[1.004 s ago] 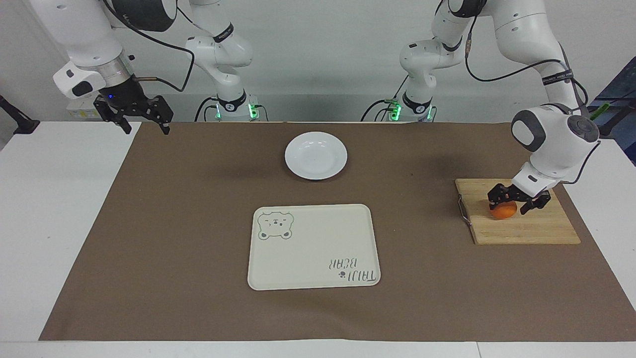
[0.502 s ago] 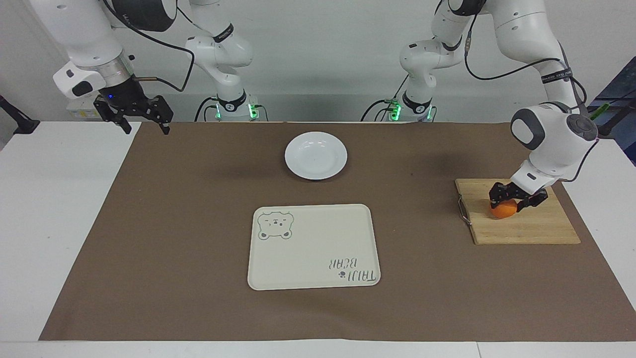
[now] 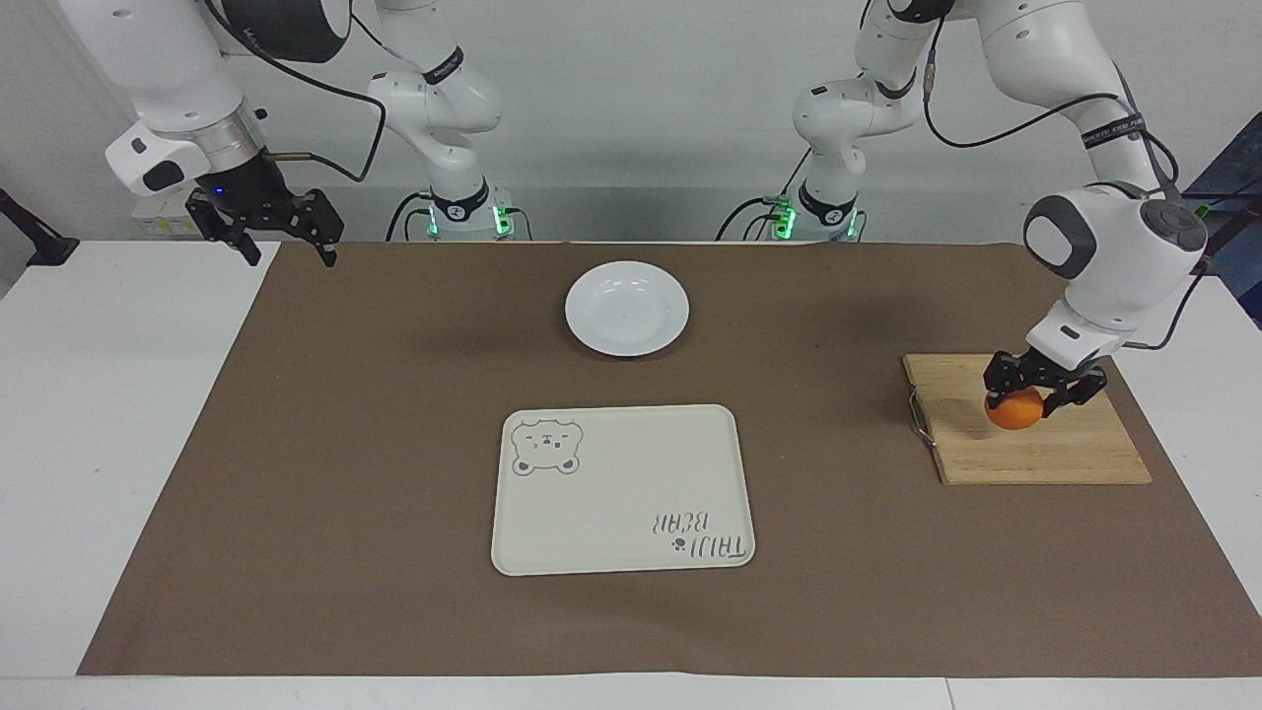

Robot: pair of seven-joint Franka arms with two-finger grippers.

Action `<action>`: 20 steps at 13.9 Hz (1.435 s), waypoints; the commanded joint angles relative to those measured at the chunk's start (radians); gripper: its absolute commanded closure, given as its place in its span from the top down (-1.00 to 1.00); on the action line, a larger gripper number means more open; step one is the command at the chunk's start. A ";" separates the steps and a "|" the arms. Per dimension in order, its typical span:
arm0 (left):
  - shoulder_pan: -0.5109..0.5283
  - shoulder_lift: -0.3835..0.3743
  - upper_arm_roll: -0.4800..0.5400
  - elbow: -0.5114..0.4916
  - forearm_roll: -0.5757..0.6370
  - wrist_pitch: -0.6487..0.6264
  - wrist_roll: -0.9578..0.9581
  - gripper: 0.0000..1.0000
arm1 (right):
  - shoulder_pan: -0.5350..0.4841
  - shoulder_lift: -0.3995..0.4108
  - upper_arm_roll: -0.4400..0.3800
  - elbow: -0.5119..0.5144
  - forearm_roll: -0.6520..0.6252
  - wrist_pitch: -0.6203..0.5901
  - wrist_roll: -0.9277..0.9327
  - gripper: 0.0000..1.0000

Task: Place orange and plate with both arms
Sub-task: 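Carry the orange to the white plate and release it with the left gripper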

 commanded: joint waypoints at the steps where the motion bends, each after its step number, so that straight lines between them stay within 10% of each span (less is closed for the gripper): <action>1: -0.058 -0.101 0.001 -0.009 -0.003 -0.103 -0.042 -1.00 | -0.003 -0.014 0.007 -0.008 -0.006 -0.008 0.020 1.00; 13: -0.618 -0.215 -0.002 -0.067 -0.028 -0.231 -0.613 -1.00 | -0.003 -0.014 0.007 -0.008 -0.006 -0.008 0.020 1.00; 20: -0.941 -0.151 -0.002 -0.101 -0.118 -0.105 -0.839 -1.00 | -0.003 -0.014 0.007 -0.008 -0.006 -0.008 0.020 1.00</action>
